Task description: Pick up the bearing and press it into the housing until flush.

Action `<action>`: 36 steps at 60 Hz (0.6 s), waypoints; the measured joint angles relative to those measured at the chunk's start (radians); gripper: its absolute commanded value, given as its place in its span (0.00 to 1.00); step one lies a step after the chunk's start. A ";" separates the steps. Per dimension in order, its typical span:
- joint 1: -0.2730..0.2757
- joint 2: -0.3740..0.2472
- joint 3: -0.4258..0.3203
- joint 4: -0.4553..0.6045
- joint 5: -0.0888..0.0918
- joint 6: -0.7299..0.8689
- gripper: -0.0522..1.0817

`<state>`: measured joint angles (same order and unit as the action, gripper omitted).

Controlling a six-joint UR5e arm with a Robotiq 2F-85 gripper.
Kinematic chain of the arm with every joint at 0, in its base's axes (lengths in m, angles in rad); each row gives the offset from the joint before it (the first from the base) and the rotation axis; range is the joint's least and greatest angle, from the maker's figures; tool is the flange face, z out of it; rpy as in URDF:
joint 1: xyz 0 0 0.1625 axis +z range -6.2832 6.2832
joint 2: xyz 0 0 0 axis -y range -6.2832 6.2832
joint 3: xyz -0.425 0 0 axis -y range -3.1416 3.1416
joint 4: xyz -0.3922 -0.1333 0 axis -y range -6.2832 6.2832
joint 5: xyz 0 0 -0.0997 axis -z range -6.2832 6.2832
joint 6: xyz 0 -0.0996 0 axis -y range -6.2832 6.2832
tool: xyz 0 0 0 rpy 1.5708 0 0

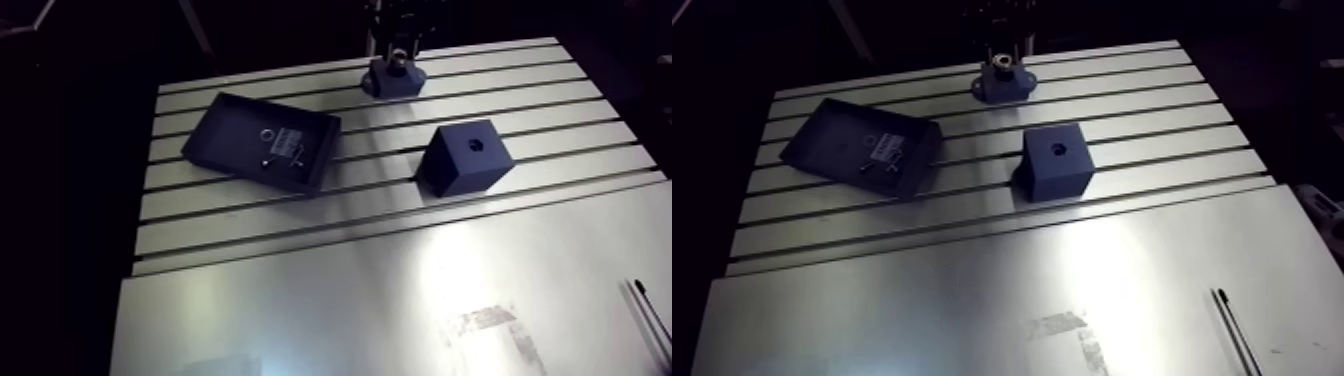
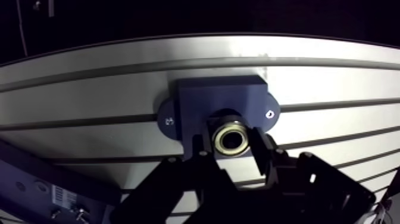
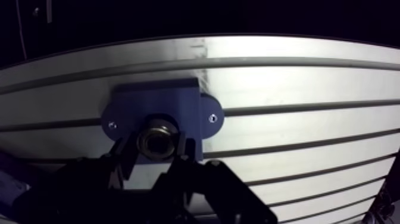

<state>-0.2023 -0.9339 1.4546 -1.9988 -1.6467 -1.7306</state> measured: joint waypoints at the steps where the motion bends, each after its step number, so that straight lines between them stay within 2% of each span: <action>1: 0.000 0.000 0.001 -0.001 0.000 0.000 0.59; 36: 0.001 0.006 0.017 -0.022 -0.003 -0.001 0.59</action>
<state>-0.2010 -0.9283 1.4712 -2.0206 -1.6498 -1.7316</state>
